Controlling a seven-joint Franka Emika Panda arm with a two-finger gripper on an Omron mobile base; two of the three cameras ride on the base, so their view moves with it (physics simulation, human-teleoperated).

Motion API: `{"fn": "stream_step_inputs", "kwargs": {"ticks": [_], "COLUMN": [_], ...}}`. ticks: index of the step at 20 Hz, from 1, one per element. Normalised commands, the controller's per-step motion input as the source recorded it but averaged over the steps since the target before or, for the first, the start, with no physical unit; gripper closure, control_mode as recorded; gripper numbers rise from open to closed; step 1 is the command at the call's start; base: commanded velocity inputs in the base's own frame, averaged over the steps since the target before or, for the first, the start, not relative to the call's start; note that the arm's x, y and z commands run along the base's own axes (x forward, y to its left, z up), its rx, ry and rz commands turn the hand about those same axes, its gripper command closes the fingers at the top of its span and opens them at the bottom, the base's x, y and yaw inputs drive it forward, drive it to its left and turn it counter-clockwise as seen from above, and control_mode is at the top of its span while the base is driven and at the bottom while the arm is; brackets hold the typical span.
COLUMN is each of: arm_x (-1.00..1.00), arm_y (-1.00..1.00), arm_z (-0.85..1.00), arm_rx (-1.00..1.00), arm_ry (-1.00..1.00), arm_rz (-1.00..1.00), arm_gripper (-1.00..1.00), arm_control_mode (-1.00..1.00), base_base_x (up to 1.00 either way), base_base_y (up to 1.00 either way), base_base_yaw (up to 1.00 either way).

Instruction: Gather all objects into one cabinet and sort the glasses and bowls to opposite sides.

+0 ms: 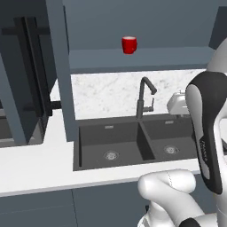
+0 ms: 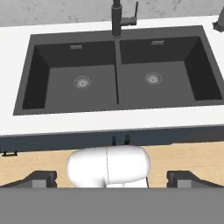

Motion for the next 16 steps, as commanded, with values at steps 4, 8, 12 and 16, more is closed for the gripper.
{"fn": "stream_step_inputs", "kwargs": {"ticks": [4,8,12,16], "arm_x": [0.00,0.00,0.14,-0.02], "arm_y": [0.00,0.00,-0.01,-0.08], "arm_z": [0.00,0.00,0.00,0.26], "arm_rx": [0.00,0.00,0.00,0.02], "arm_ry": [0.00,0.00,0.00,-0.20], "arm_rz": [0.00,0.00,0.00,0.01], "arm_gripper": [-1.00,-1.00,-1.00,-1.00], "arm_control_mode": [1.00,1.00,-1.00,-1.00], "base_base_x": [0.44,0.26,0.12,0.00], "base_base_y": [-0.33,-0.22,-0.08,0.00], "base_base_yaw": [-0.02,-0.06,-0.02,0.00]}}
